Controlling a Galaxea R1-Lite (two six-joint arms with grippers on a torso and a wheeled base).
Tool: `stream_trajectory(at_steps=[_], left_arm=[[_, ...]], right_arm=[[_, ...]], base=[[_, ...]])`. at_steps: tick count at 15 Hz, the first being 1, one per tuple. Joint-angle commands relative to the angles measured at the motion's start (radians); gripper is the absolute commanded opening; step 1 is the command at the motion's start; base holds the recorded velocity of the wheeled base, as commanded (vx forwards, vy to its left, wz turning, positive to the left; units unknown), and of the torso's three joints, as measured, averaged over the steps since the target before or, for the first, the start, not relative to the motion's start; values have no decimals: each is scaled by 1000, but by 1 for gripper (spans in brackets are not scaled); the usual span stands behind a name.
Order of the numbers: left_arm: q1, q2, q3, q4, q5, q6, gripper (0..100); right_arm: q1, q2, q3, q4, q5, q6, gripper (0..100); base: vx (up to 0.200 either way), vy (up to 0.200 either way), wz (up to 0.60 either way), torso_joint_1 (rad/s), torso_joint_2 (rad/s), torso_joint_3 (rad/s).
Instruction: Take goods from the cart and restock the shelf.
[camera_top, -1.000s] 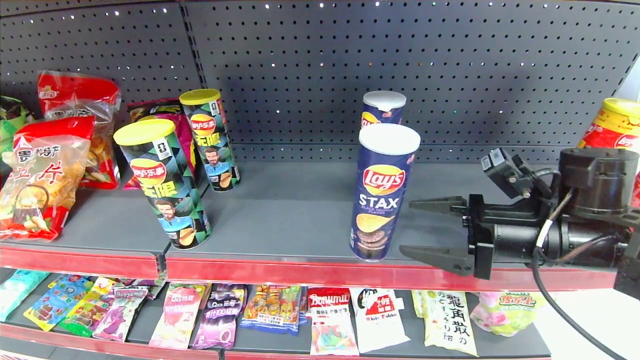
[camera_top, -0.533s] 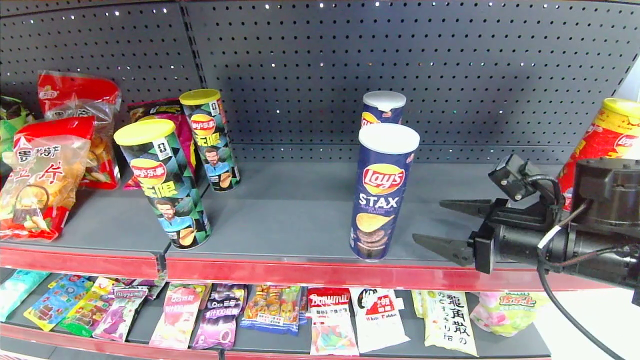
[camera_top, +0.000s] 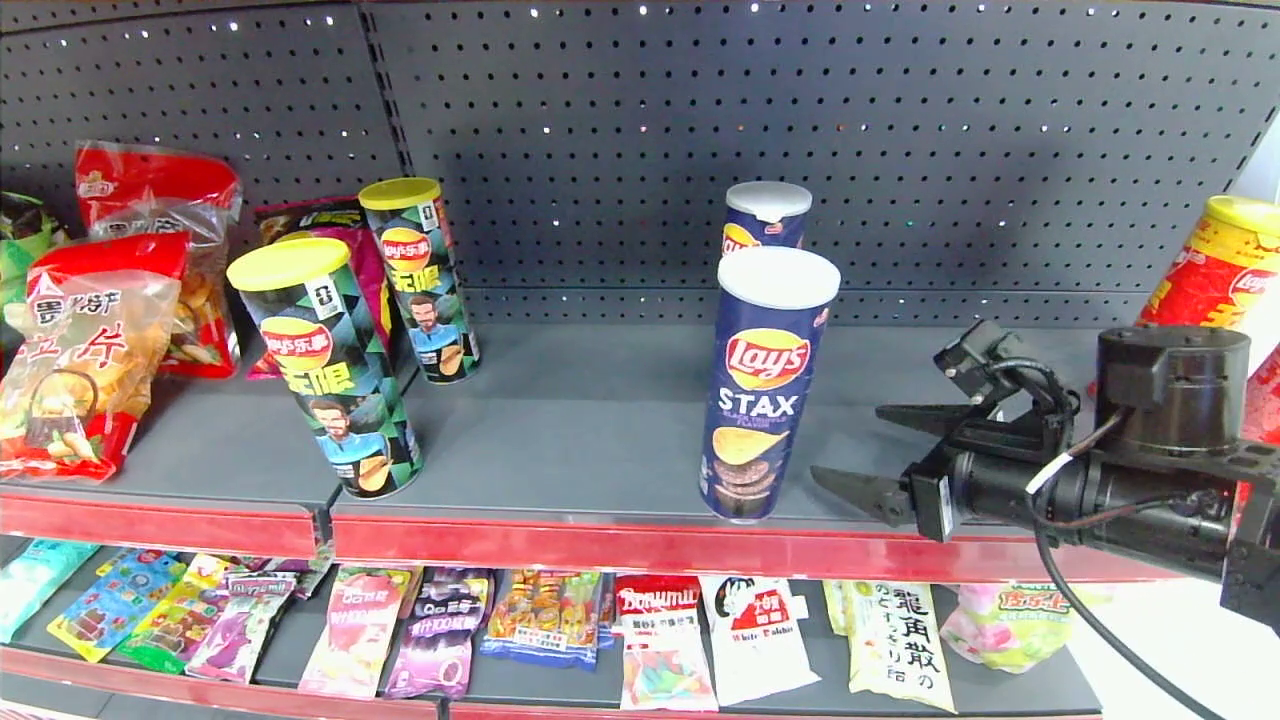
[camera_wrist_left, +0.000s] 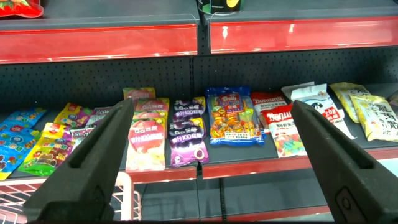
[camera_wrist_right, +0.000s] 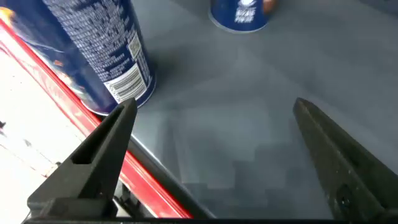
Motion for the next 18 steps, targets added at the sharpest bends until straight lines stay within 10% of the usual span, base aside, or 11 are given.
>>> stream_trajectory(at_steps=[1,18], left_arm=[[0,1,-1,0,0,0,100],[0,1,1,0,0,0,100]], right_arm=[[13,24,-13,1,-2,-1,100],[45,71,-57,-2,-5,1,100]], base=[[0,0,0,0,0,0],[0,0,0,0,0,0]])
